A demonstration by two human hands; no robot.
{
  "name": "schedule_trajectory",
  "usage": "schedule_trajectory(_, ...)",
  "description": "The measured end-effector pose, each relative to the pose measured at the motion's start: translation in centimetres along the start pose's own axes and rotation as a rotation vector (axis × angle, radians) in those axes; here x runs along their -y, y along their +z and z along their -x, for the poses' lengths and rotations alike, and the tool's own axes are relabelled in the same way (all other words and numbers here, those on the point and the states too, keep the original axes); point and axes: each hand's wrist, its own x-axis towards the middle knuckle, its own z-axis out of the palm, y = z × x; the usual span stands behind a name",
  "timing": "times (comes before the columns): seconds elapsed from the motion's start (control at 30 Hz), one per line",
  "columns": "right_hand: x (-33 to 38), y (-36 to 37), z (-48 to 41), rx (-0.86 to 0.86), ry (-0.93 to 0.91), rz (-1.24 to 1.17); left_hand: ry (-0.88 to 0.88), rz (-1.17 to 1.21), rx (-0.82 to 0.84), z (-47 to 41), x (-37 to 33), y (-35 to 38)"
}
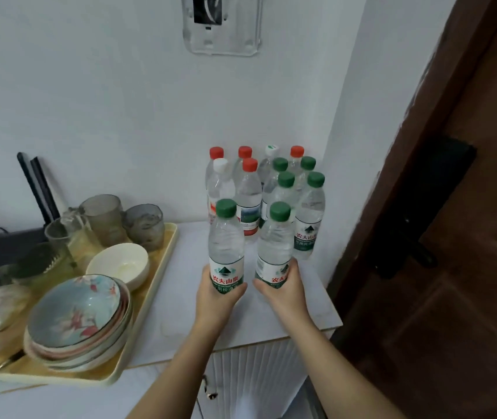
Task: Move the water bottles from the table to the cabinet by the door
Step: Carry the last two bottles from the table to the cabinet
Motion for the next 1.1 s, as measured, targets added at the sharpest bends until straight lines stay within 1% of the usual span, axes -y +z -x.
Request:
schedule_trajectory(0.13,-1.3,-0.1,-1.7,0.041,-0.017,0.022,0.033,-0.011,-0.002,-0.7,0.3,0.6)
schedule_trajectory(0.3,-1.9,-0.4,-2.9,0.148,-0.038,0.037,0.042,-0.065,0.013,-1.3,0.4,0.7)
schedule_trajectory(0.43,-2.6,-1.6,-3.3,0.226,-0.038,0.127,0.053,-0.207,0.052,-1.2,0.3,-0.4)
schedule_trajectory(0.53,-2.9,-2.7,-2.7,0.154,-0.089,0.212,0.124,-0.307,0.047,-1.2,0.3,-1.6)
schedule_trajectory(0.63,-3.0,-2.7,-2.5,0.068,-0.14,0.284,0.143,-0.333,0.028,-1.3,0.1,-1.8)
schedule_trajectory(0.9,-2.7,-0.1,-4.3,-0.021,-0.224,0.394,0.162,-0.355,-0.023,-3.5,-0.4,-0.9)
schedule_trajectory(1.1,-2.2,1.7,-5.9,-0.01,-0.229,0.493,0.145,-0.38,-0.058,-5.9,-0.7,-0.3)
